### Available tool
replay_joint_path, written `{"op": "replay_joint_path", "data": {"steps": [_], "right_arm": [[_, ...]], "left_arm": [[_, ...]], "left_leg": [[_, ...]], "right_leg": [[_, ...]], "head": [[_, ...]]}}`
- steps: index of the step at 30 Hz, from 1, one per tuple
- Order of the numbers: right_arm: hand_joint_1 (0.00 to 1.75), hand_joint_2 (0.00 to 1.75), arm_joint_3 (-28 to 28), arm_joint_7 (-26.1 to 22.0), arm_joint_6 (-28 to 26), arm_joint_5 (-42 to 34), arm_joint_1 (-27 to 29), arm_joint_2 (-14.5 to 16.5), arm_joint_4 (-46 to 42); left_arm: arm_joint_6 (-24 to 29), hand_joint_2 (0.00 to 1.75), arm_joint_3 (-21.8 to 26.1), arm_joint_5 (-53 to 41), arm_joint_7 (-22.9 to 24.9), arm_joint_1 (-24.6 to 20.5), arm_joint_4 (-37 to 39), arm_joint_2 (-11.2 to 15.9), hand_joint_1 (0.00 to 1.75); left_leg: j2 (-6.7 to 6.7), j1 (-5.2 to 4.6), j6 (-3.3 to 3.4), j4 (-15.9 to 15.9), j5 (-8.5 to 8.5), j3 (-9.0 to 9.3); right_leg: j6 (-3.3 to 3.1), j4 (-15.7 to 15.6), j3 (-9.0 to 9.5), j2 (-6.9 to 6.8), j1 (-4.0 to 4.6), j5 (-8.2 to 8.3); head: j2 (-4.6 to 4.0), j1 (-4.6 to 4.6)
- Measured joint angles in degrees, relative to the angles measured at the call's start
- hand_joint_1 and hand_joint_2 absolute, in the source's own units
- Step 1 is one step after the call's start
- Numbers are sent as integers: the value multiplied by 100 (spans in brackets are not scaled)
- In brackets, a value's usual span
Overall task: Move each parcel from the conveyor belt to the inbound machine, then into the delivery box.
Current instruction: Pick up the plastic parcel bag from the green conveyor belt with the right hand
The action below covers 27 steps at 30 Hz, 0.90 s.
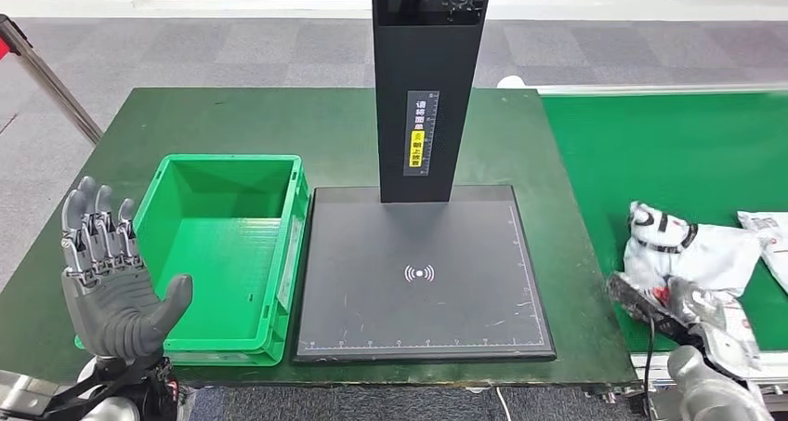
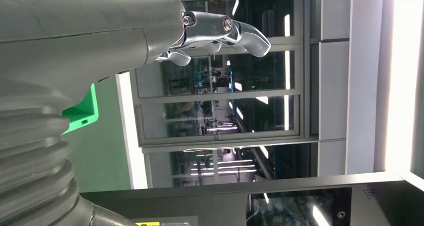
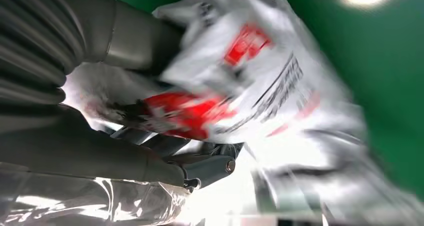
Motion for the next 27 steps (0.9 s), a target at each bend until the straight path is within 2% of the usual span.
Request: {"op": "replay_joint_path", "data": {"steps": [2, 4, 9, 12, 18, 22, 27], "right_arm": [[175, 175, -108, -115, 317, -983, 251, 174, -1110], [175, 175, -167, -72, 667, -1629, 468, 382, -2202], [175, 175, 41, -99, 983, -2081, 865, 877, -4151], [175, 175, 402, -177, 1163, -2220, 988, 1026, -4862], [175, 175, 1445, -206, 1694, -2452, 870, 1088, -5476], [175, 175, 2319, -167, 2020, -2530, 442, 1129, -5419], [175, 175, 3564, -80, 2204, -2411, -129, 1355, -5051]], "left_arm": [[0, 175, 0, -33, 0, 25, -28, -13, 0], [0, 175, 0, -68, 0, 38, -45, -24, 0], [60, 175, 0, -109, 0, 40, -63, -26, 0], [145, 175, 0, -144, 0, 45, -100, -24, 0], [288, 175, -22, -154, 0, 26, -164, 1, 0], [360, 175, -40, -119, 0, -59, -167, 26, 0], [441, 175, -74, -118, 0, -138, -184, 39, 0]], "left_leg": [[0, -1, -1, -1, 0, -3], [-2, 0, -8, -1, 8, 12], [-28, 1, -16, -2, 15, 9], [-24, 3, -17, -3, 15, 6], [-21, 3, -19, -4, 18, 4], [-19, 3, -24, -4, 26, 4], [-10, 4, -27, -4, 30, 7]], "right_leg": [[-1, 6, -16, 0, -1, -1], [-2, 13, -33, 0, 0, 0], [-14, 27, -45, -27, 1, -10], [-18, 30, -50, -27, 3, -13], [-18, 31, -51, -25, 2, -11], [-21, 34, -51, -24, 2, -6], [-30, 39, -60, -10, 4, 1]], "head": [[0, 1], [0, 1], [0, 0], [0, -1], [0, 1], [0, 0], [0, -2]]}}
